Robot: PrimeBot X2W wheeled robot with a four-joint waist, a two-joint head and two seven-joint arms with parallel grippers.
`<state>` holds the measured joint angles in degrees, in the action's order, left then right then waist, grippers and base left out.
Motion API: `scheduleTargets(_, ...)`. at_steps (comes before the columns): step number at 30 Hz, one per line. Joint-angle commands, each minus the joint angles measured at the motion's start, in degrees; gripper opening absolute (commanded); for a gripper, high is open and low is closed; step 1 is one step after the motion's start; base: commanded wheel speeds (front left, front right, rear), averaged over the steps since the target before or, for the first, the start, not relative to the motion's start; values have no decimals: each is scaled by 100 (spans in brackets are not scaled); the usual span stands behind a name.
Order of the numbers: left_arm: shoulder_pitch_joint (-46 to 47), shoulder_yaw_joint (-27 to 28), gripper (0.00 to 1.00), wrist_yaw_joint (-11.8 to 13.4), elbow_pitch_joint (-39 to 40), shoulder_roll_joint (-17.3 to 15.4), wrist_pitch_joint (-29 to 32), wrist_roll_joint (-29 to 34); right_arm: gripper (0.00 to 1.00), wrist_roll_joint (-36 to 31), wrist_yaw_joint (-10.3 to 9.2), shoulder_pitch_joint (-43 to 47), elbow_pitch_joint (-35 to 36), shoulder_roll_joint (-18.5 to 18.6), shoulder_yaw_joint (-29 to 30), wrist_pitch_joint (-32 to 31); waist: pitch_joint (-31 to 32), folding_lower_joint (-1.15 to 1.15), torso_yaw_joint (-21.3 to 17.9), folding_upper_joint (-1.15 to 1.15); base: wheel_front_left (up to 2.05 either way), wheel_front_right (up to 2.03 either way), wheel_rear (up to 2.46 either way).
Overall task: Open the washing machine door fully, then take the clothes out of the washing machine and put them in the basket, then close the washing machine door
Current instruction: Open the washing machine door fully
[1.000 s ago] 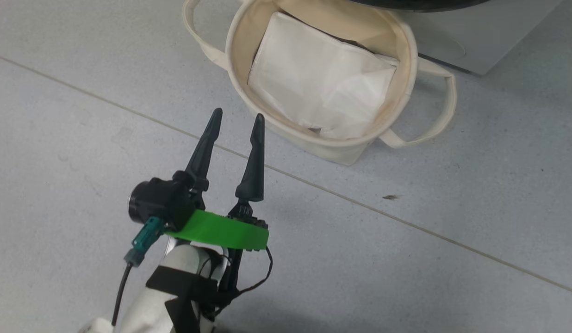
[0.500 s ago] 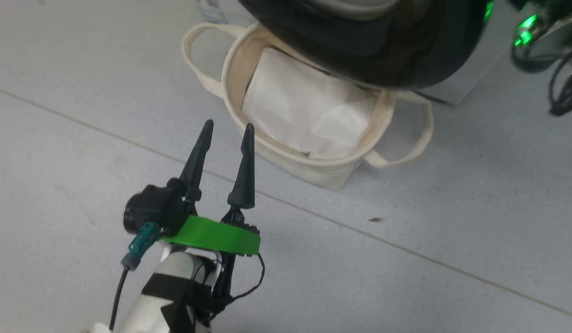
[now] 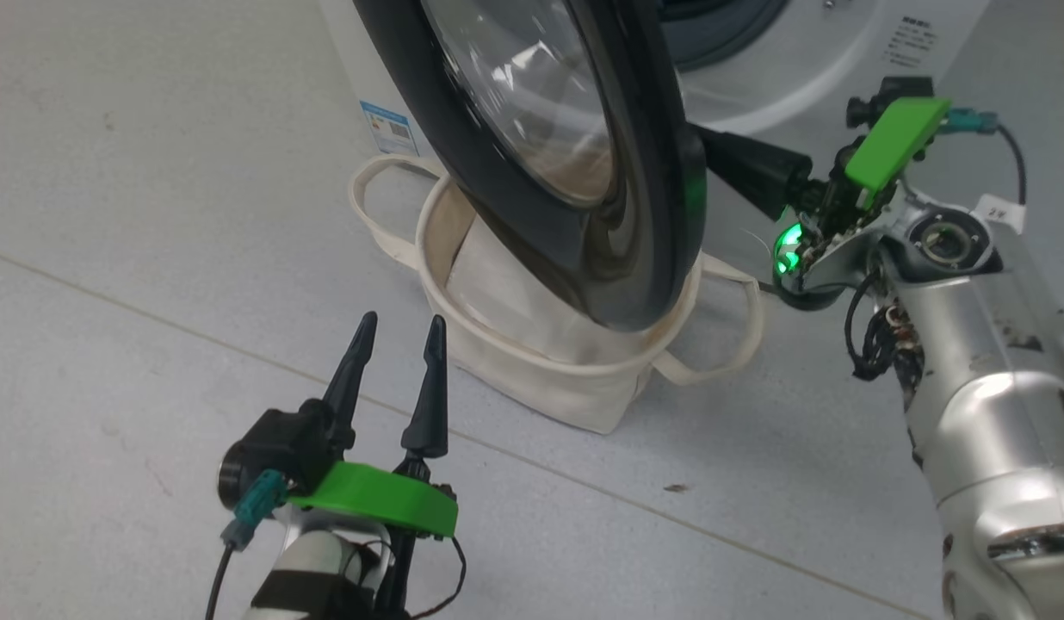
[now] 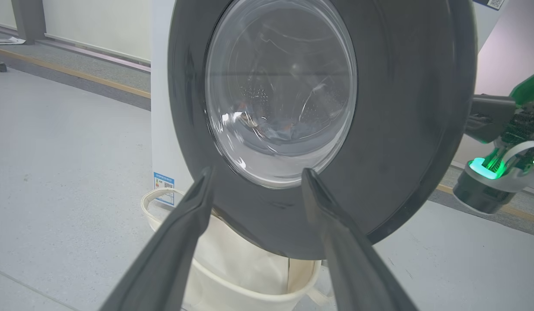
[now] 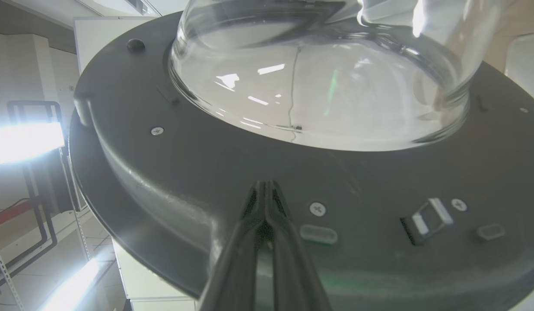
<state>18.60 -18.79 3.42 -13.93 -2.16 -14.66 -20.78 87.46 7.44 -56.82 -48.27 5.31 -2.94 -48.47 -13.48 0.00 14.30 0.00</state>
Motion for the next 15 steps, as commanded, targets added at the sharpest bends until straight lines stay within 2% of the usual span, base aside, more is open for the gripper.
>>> scheduleTargets(1, 49, 224, 100, -46, 126, -72, -34, 34, 0, 113, 5, 16, 256, -192, -151, 77, 147, 0, 110, 0, 0, 0, 0)
scheduleTargets(7, -15, 215, 100, -88, 38, -72, -34, -18, 0, 382, 5, 341, 288, -238, -564, 383, 349, 0, 282, 0, 0, 0, 0)
scheduleTargets(15, -9, 257, 100, -107, -16, -72, -34, 1, 0, 1481, 5, 540, 606, -242, -2121, 1198, 350, 0, 405, 0, 0, 0, 0)
